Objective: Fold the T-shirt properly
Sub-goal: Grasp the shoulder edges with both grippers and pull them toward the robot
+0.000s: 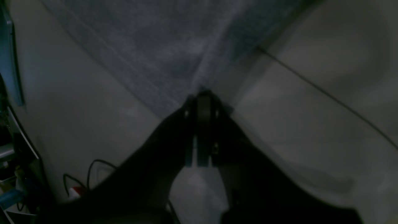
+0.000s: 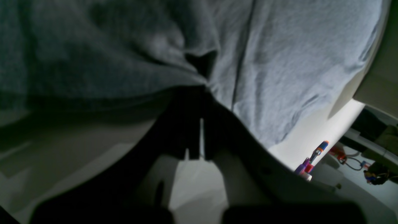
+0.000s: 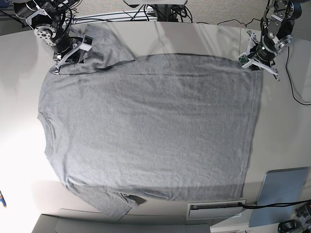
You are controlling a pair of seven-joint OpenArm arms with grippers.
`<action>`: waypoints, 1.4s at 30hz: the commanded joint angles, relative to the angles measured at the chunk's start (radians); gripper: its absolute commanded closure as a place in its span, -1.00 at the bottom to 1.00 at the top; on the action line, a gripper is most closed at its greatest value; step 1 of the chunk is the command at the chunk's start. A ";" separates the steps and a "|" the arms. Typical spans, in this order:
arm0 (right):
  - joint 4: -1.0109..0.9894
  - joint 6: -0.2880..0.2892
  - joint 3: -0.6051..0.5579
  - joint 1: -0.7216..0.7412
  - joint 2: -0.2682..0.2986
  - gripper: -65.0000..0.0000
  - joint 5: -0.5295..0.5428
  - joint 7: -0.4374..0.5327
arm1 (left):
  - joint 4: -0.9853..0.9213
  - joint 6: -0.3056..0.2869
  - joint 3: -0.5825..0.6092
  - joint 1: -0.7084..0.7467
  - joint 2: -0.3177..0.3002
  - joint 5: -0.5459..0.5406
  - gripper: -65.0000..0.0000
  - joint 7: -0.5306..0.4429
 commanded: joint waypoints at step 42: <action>0.344 -0.115 0.224 -0.666 0.142 1.00 -0.084 -0.253 | 0.283 -0.001 -0.231 0.389 -0.074 -0.276 1.00 0.183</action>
